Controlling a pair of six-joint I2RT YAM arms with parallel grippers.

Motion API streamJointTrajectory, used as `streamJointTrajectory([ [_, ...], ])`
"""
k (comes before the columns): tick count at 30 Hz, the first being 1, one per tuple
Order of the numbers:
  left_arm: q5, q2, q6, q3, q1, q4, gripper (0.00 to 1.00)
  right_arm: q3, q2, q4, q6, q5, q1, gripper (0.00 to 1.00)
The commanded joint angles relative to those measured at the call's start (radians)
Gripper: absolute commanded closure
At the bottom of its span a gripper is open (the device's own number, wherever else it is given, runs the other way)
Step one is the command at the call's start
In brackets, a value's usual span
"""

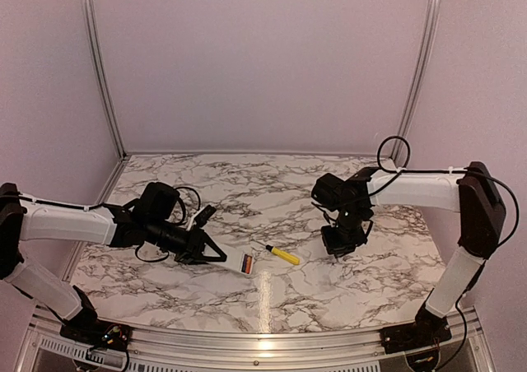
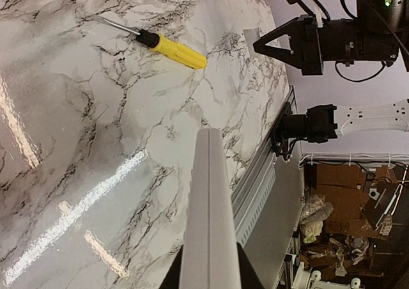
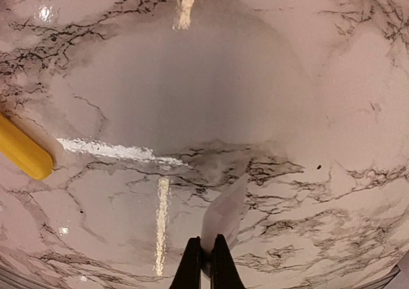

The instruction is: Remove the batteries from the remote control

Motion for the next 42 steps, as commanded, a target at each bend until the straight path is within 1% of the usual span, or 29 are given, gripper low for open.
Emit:
streamJointTrajectory([
  [1,0.033,0.044,0.008,-0.011,0.000,0.068,1.00,-0.039,0.010,0.065,-0.036,-0.011,-0.005,1.00],
  [4,0.045,0.084,0.009,-0.021,0.000,0.090,1.00,-0.075,0.012,0.113,-0.047,-0.043,-0.004,1.00],
  [6,0.047,0.098,0.013,-0.028,0.000,0.098,1.00,-0.095,0.018,0.135,-0.047,-0.093,-0.004,1.00],
  [9,0.049,0.124,0.016,-0.038,0.000,0.112,1.00,-0.126,0.021,0.168,-0.042,-0.129,-0.004,0.94],
  [10,0.049,0.136,0.017,-0.042,0.000,0.116,1.00,-0.133,0.021,0.176,-0.041,-0.141,-0.005,0.90],
  [13,0.047,0.161,0.017,-0.050,0.001,0.120,1.00,-0.145,0.014,0.199,-0.052,-0.173,-0.004,0.83],
  [16,0.045,0.180,0.018,-0.059,0.000,0.122,1.00,-0.131,0.005,0.190,-0.068,-0.175,-0.004,0.74],
  [19,0.043,0.195,0.020,-0.064,0.000,0.118,0.99,-0.094,0.001,0.168,-0.093,-0.173,-0.004,0.68],
  [23,0.019,0.215,0.042,-0.047,0.001,0.065,0.87,-0.032,-0.007,0.144,-0.140,-0.175,-0.004,0.61],
  [28,-0.026,0.212,0.048,-0.034,0.002,0.015,0.65,0.035,-0.010,0.160,-0.211,-0.213,0.008,0.52],
  [33,-0.084,0.184,0.080,-0.002,0.003,-0.085,0.51,0.092,0.004,0.204,-0.261,-0.241,0.052,0.47],
  [37,-0.149,0.166,0.119,0.039,0.005,-0.185,0.38,0.125,0.033,0.249,-0.288,-0.237,0.081,0.42],
  [41,-0.201,0.141,0.144,0.055,0.006,-0.255,0.16,0.173,0.095,0.241,-0.318,-0.201,0.092,0.38],
  [42,-0.215,0.130,0.145,0.055,0.006,-0.270,0.07,0.182,0.112,0.236,-0.328,-0.192,0.096,0.37],
])
